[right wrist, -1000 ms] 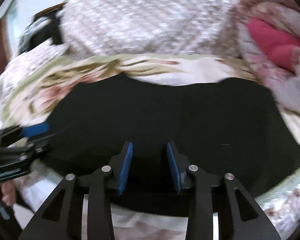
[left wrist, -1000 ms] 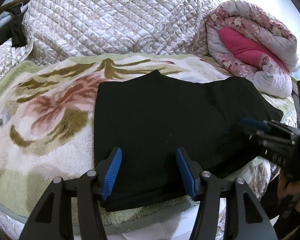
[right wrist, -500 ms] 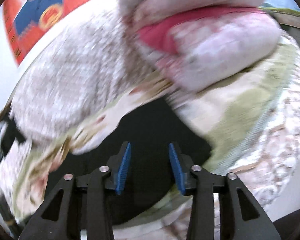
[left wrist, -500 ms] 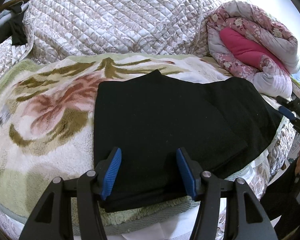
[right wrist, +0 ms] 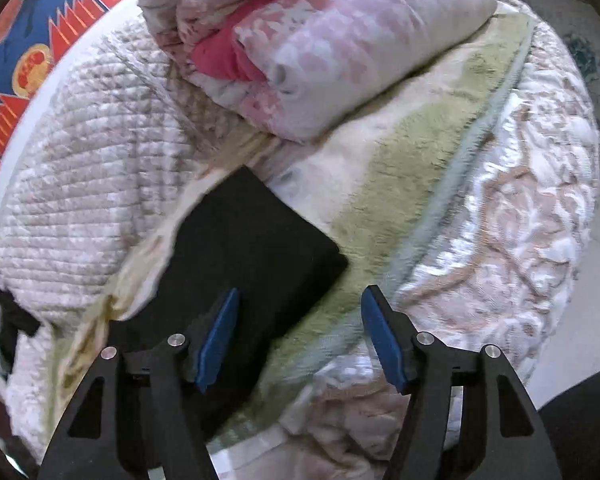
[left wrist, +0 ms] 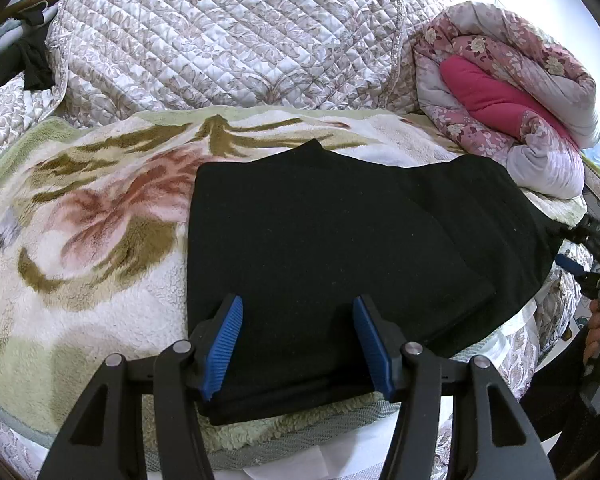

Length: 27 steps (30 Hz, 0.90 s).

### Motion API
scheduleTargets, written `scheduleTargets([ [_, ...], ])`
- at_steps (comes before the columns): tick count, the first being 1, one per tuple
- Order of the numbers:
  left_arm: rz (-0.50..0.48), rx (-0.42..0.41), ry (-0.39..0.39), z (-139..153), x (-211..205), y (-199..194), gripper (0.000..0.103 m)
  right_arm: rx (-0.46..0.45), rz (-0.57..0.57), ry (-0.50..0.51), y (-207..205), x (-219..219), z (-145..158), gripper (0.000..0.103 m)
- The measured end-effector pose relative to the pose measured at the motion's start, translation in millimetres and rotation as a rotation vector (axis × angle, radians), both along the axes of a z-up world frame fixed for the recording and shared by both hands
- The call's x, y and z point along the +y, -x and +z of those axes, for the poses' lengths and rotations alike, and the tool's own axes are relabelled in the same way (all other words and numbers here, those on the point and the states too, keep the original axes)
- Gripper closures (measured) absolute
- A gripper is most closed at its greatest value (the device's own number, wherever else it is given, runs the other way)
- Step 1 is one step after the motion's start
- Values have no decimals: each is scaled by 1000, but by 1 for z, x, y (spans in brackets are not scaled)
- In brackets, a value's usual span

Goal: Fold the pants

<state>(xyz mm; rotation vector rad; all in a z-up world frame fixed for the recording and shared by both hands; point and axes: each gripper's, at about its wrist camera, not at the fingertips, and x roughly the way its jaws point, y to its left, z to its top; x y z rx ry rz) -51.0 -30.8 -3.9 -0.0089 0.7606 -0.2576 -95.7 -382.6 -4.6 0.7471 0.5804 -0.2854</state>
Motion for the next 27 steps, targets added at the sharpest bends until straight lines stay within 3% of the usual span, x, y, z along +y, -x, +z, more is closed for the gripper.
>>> scheduleTargets([
  [4,0,-1,-3,0,1,0,42,-22,23,51,-3,9,8,39],
  [17,2,3,1,1,-1,0,41,-46,7,-22,-19,-5,1,38],
  [27,1,0,-4,1,-1,0,41,-29,60,147,-13,25,16,38],
])
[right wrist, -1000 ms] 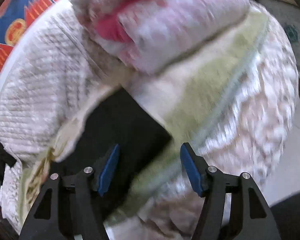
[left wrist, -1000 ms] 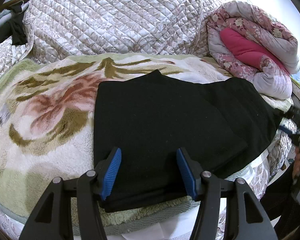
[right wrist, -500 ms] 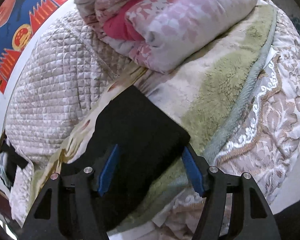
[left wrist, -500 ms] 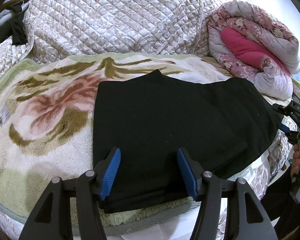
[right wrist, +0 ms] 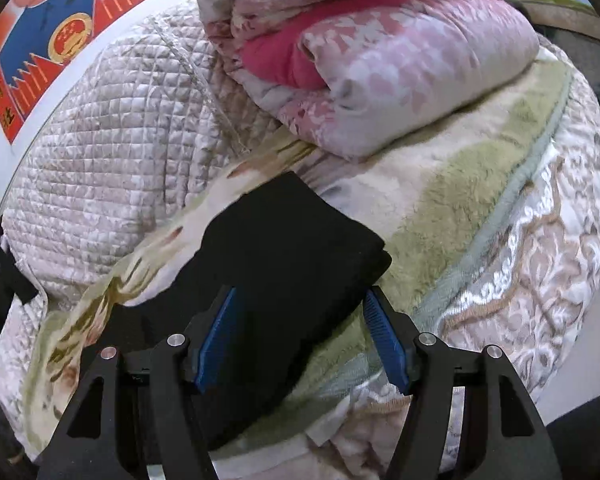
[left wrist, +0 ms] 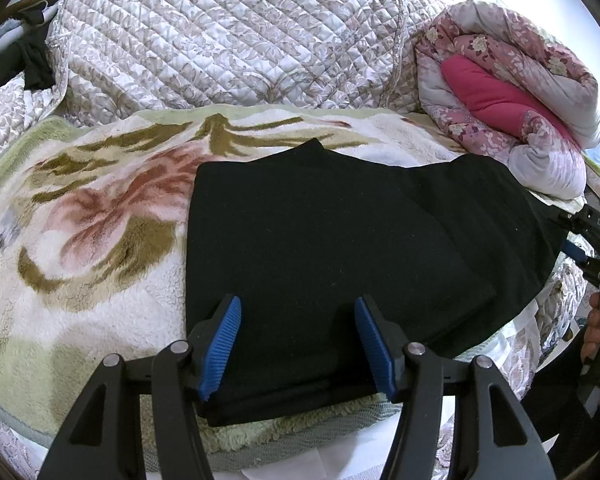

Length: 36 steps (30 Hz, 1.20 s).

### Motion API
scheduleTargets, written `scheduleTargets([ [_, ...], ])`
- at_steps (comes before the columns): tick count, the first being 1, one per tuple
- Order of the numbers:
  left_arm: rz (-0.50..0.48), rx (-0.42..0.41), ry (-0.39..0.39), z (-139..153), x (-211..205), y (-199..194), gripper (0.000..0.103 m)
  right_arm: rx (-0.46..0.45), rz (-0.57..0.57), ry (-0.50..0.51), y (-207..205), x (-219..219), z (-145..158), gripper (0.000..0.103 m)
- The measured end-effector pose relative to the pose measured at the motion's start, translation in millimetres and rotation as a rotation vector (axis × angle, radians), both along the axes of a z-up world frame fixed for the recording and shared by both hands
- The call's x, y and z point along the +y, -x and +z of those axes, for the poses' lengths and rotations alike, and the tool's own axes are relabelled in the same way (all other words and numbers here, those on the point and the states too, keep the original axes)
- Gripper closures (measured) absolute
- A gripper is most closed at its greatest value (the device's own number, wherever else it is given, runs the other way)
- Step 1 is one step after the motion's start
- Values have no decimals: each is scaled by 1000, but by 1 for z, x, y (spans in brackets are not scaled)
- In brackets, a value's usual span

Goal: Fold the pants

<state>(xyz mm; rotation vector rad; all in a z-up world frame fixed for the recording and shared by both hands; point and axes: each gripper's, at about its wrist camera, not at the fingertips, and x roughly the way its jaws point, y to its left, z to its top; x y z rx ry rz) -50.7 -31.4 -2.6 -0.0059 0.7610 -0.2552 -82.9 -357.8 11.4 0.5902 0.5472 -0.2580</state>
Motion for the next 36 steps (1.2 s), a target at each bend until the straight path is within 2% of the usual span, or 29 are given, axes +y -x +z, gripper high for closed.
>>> scheduleTargets([
  [6,1,1,-1,0,0,-1,40,-21,-19,-53,-4,-13,-2,38],
  [10,0,2,0,0,0,-1,40,-7,-20,-175,-13,-26,-19,38],
  [12,0,3,3,0,0,-1,40,-12,8,-132,-11,-18,-11,38],
  [16,2,2,-1,0,-1,0,40,-80,72,-69,-10,-4,2,38],
  [20,1,2,0,1,0,0,40,-40,86,-91,-34,-10,-2,38],
  [21,1,3,0,1,0,0,40,-24,87,-100,-40,-11,-5,42],
  [23,0,5,1,1,-1,-1,40,0,99,-115,-49,-11,-7,57],
  [24,-2,6,1,1,-1,0,40,-2,109,-111,-50,-9,-4,70],
  [25,-3,8,3,1,-1,0,40,-6,118,-103,-50,-7,-1,77],
  [27,-8,13,10,2,1,-1,40,-22,155,-87,-50,1,13,81],
  [30,1,13,39,8,7,-3,40,-43,229,-32,-51,23,37,82],
  [36,98,-10,63,23,37,-9,40,-76,390,58,-65,82,74,82],
])
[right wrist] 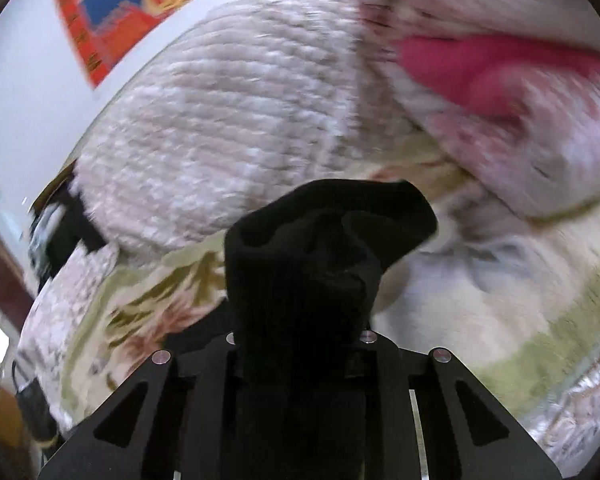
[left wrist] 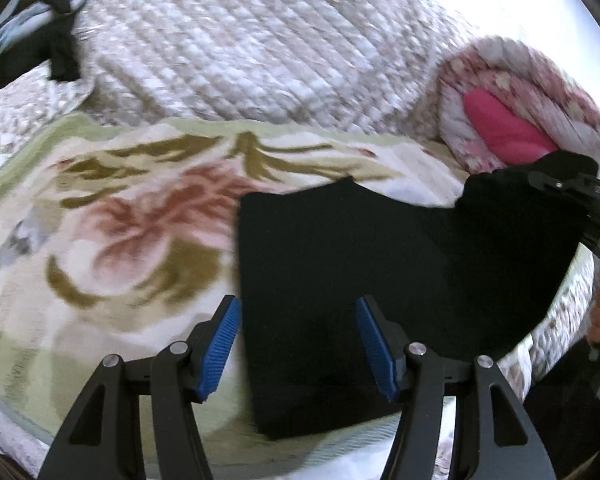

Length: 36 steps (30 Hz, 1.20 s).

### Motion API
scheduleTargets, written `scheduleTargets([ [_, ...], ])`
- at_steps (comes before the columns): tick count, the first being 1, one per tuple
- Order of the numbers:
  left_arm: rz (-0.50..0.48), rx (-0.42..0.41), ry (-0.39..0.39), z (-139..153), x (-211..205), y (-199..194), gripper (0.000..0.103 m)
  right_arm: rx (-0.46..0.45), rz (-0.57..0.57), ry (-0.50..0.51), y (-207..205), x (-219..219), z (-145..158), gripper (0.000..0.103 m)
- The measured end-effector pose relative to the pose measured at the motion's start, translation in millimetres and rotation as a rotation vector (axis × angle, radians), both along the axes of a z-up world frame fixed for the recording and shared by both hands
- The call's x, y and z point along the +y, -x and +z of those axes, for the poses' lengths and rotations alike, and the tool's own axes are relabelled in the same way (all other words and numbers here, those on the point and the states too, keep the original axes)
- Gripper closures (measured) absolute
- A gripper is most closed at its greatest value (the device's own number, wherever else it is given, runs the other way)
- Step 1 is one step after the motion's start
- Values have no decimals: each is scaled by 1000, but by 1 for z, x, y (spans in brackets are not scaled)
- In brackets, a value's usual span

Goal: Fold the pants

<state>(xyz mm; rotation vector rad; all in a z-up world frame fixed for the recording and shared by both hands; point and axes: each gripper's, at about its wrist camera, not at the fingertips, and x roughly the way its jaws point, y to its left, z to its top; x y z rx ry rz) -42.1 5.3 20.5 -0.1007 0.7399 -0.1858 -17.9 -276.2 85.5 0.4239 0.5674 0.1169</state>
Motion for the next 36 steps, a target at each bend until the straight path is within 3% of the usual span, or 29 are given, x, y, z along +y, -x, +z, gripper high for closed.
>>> scheduleTargets([
  [4,97,16,21,4,29,-5,40,-19,136,50,-10,55,11,83],
  [7,163,27,43,6,50,-6,40,0,235,94,-18,101,3,83],
  [14,244,41,100,7,82,-3,40,121,441,246,-26,185,-61,83],
  [22,257,41,126,9,90,-2,40,67,458,351,-15,198,-57,83],
  [26,258,41,123,9,90,-3,40,68,492,405,-14,210,-69,81],
  [29,268,47,122,9,93,-4,40,44,514,423,-8,210,-73,69],
  [31,278,47,125,8,96,-4,40,56,541,384,-5,209,-68,56],
  [36,296,40,136,8,101,-4,40,28,612,290,16,203,-46,49],
])
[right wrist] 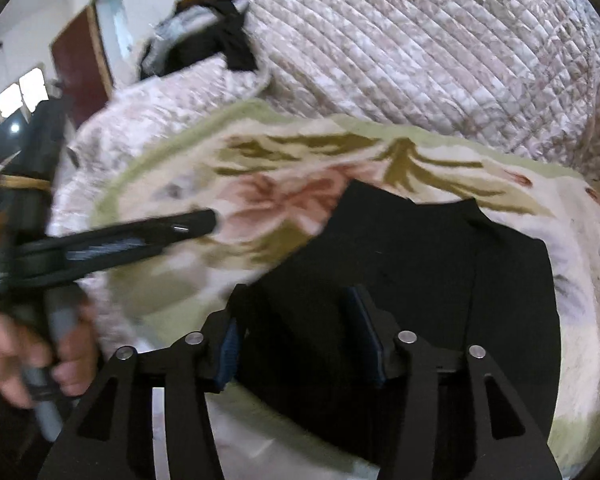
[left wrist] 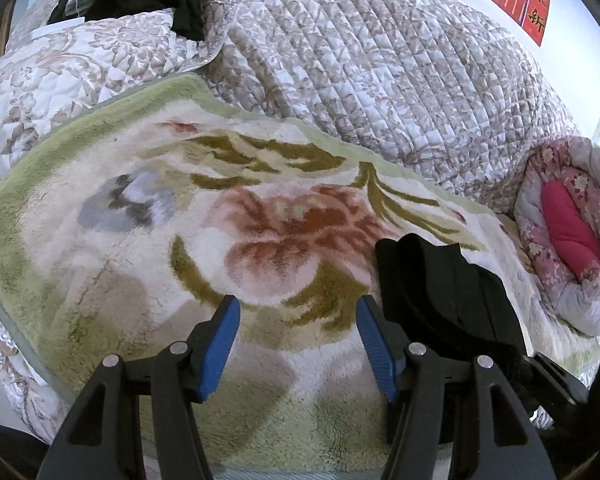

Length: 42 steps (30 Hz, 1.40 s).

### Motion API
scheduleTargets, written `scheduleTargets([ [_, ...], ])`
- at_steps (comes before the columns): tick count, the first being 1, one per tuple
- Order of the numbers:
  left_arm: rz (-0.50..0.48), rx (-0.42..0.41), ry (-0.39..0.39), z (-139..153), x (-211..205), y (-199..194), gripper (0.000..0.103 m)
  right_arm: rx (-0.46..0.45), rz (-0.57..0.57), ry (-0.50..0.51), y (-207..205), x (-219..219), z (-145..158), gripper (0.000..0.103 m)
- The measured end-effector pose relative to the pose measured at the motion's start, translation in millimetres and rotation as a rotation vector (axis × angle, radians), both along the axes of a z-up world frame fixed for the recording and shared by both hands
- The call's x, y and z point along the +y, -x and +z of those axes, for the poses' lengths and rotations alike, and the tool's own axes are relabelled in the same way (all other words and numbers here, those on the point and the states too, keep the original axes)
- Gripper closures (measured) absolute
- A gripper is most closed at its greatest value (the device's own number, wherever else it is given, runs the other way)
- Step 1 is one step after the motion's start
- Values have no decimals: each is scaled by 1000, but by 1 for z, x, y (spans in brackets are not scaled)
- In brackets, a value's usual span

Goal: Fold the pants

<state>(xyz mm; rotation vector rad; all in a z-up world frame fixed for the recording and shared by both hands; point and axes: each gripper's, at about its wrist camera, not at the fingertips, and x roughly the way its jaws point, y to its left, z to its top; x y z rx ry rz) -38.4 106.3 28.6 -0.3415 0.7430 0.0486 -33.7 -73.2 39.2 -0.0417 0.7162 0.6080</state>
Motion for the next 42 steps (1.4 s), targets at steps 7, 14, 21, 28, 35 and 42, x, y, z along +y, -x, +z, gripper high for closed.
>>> scheduleTargets([
  [7,-4,-3,-4,1,0,0,40,-43,-32,-103,20,-29,9,49],
  [14,-40,-26,-17,4,-11,0,40,160,-95,-99,-1,-50,-24,69],
  [21,-157,-33,-23,14,-45,-13,40,162,-229,-101,-47,-99,2,69],
  [28,-373,-85,-54,36,-107,-58,40,198,-219,-76,-102,-110,-6,69],
  [35,-358,35,-119,-24,-113,-89,46,248,-332,-100,-134,-141,-41,96],
  [42,-346,2,-91,-26,-109,-83,45,232,-346,-139,-133,-150,-45,101],
])
